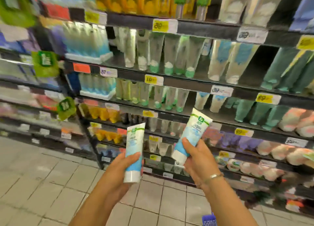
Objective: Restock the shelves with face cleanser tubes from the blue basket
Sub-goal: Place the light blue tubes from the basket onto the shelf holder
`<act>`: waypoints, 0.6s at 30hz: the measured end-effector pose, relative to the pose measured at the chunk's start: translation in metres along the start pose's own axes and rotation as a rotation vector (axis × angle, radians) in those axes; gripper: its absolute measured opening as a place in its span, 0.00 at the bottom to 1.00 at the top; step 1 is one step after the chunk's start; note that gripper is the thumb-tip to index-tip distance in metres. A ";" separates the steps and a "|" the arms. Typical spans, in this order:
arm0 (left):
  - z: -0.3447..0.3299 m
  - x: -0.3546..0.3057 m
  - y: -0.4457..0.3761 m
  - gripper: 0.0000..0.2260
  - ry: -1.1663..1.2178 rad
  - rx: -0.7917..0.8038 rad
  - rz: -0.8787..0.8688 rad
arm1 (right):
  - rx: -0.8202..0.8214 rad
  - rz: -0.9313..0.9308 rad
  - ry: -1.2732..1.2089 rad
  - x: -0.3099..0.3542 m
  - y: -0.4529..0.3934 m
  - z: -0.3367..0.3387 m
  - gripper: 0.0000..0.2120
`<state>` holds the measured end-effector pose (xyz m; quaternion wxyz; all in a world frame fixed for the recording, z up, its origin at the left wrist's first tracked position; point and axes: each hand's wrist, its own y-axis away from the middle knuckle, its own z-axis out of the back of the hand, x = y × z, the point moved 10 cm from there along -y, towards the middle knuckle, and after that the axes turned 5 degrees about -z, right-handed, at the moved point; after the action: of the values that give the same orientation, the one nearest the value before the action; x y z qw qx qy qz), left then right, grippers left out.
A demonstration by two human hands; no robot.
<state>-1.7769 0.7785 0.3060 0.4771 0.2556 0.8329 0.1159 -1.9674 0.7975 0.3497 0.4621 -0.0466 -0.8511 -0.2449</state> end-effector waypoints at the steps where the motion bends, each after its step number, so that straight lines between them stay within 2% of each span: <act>1: 0.011 -0.017 0.008 0.20 -0.007 0.009 -0.030 | 0.030 0.002 0.005 -0.001 0.004 -0.022 0.10; 5: 0.072 -0.090 0.044 0.20 -0.027 0.019 -0.143 | 0.188 -0.014 0.047 -0.020 0.026 -0.122 0.07; 8: 0.125 -0.155 0.070 0.20 -0.045 0.027 -0.247 | 0.297 -0.025 0.069 -0.045 0.041 -0.201 0.11; 13: 0.177 -0.283 0.098 0.18 -0.136 0.035 -0.464 | 0.422 0.048 0.118 -0.049 0.058 -0.331 0.08; 18: 0.199 -0.350 0.112 0.18 -0.152 0.064 -0.570 | 0.505 0.112 0.177 -0.041 0.075 -0.396 0.12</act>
<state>-1.4262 0.6749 0.5094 0.5430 0.0342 0.8362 -0.0684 -1.6188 0.6868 0.5239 0.5445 0.0444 -0.8376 -0.0021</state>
